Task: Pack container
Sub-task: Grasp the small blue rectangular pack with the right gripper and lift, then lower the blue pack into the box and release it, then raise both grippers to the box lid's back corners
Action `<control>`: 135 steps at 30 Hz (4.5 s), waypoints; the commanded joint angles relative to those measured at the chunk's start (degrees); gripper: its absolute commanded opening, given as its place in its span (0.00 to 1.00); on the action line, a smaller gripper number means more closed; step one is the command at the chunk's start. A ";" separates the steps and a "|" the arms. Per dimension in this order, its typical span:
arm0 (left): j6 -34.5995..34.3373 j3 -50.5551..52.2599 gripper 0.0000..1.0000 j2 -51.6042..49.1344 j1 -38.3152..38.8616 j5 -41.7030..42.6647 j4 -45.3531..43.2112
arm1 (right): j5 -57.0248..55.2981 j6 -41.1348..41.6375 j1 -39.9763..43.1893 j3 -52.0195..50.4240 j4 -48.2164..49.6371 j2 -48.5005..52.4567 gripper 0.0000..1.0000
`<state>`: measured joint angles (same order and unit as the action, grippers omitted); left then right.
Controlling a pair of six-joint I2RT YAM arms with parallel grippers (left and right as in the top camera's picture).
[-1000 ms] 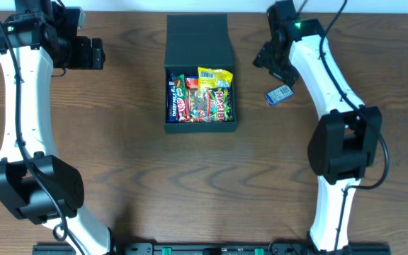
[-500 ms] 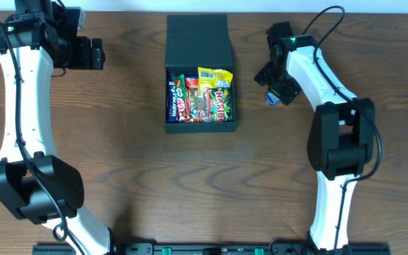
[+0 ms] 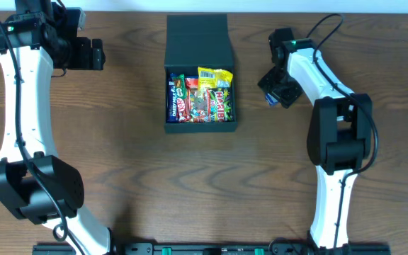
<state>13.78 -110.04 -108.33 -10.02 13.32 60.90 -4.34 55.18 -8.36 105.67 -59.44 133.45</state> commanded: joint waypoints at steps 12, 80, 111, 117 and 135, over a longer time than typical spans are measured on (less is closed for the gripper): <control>0.00 0.07 0.95 -0.81 -0.13 -0.22 0.28 | -3.17 -5.18 1.01 -0.35 0.98 1.36 0.41; -0.04 0.07 0.95 -0.87 0.00 0.46 0.59 | 8.68 -30.91 -24.79 13.51 -7.69 -3.15 0.82; -15.93 0.15 0.06 -17.99 10.47 13.31 -17.07 | 14.91 -35.50 -0.79 15.39 2.32 -3.87 0.02; -21.55 0.15 0.06 -18.08 10.40 15.63 -18.84 | 16.96 -35.54 -0.83 15.39 4.72 0.11 0.01; -38.10 -25.24 0.06 -41.59 10.23 25.18 -13.22 | 41.99 -27.67 2.51 29.59 11.87 19.71 0.01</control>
<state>-22.72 -131.55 -148.44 0.38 35.46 46.24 33.45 26.70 -5.45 132.66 -47.24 152.48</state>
